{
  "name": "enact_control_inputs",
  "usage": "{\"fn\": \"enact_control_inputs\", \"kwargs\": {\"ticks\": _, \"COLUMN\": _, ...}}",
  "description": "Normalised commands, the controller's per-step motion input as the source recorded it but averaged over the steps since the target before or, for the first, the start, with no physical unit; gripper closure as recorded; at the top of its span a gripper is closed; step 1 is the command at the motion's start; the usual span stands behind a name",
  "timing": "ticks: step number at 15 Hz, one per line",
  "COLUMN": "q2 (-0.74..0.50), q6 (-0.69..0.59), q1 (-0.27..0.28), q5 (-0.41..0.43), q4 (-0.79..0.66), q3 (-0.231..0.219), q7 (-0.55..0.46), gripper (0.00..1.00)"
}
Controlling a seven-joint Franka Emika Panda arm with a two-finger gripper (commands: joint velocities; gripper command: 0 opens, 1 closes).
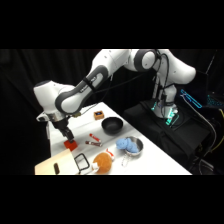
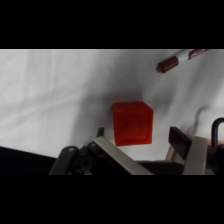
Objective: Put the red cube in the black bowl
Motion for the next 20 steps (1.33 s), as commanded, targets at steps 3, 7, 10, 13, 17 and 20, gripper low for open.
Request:
{"fn": "enact_control_inputs", "kwargs": {"ticks": 3, "q2": 0.2, "q6": -0.1, "q1": -0.107, "q5": -0.01, "q4": 0.32, "q3": 0.133, "q7": -0.32, "gripper": 0.0}}
{"fn": "enact_control_inputs", "kwargs": {"ticks": 7, "q2": 0.14, "q6": -0.07, "q1": -0.095, "q5": 0.01, "q4": 0.24, "q3": 0.142, "q7": -0.32, "gripper": 0.0}}
{"fn": "enact_control_inputs", "kwargs": {"ticks": 10, "q2": 0.15, "q6": -0.03, "q1": -0.085, "q5": 0.011, "q4": 0.23, "q3": 0.109, "q7": -0.29, "gripper": 0.0}}
{"fn": "enact_control_inputs", "kwargs": {"ticks": 13, "q2": 0.14, "q6": -0.02, "q1": -0.083, "q5": -0.001, "q4": 0.21, "q3": 0.087, "q7": -0.27, "gripper": 0.0}}
{"fn": "enact_control_inputs", "kwargs": {"ticks": 17, "q2": 0.11, "q6": 0.02, "q1": -0.064, "q5": -0.012, "q4": 0.16, "q3": 0.08, "q7": -0.25, "gripper": 0.0}}
{"fn": "enact_control_inputs", "kwargs": {"ticks": 20, "q2": 0.07, "q6": 0.06, "q1": -0.045, "q5": -0.016, "q4": 0.13, "q3": 0.073, "q7": -0.21, "gripper": 0.0}}
